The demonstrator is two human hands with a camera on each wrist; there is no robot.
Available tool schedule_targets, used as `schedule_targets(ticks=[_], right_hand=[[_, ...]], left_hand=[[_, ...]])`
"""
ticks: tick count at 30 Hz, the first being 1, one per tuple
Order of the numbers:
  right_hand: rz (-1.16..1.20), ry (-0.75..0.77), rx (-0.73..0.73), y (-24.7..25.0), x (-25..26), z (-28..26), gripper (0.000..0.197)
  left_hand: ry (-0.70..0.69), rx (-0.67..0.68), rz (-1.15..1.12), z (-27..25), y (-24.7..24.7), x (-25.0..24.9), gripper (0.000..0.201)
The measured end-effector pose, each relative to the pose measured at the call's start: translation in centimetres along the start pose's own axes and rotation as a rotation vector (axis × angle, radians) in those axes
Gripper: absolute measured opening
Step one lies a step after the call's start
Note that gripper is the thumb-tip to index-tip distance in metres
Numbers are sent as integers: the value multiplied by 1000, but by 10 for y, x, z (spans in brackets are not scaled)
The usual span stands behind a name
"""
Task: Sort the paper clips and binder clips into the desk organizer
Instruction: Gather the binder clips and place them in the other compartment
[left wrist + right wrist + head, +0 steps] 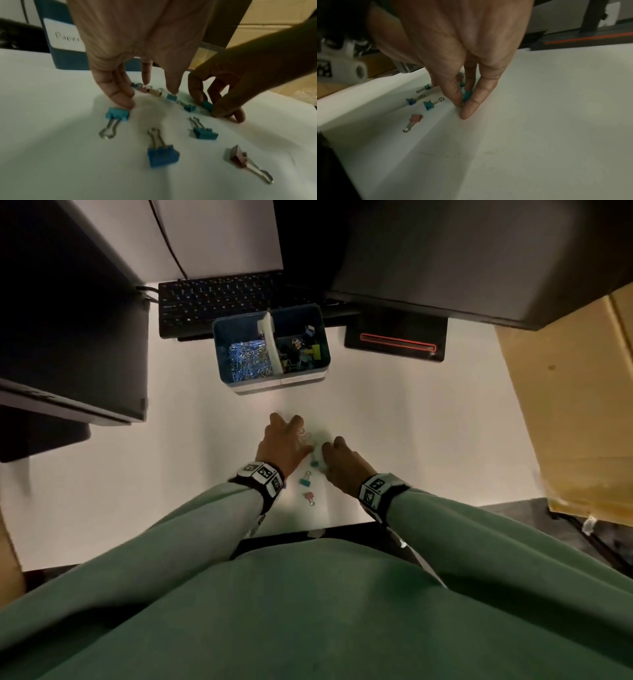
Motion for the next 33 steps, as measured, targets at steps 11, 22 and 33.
schedule_targets(ticks=[11, 22, 33], right_hand=[[521, -95, -130, 50, -30, -8, 11], [183, 147, -568, 201, 43, 30, 17], [-130, 36, -7, 7, -15, 6, 21]], left_hand=[[-87, 16, -190, 16, 1, 12, 21], [-88, -16, -132, 18, 0, 19, 15], [-144, 0, -91, 20, -4, 16, 9]])
Point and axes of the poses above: each hand's wrist, its own z-axis towards the middle knuckle, its own y-axis out of the back of the hand, x = y × z, the point moved 7 cm from there along z, towards the middle knuckle, and after that the axes turned 4 degrees about x, right-handed, at the moved point
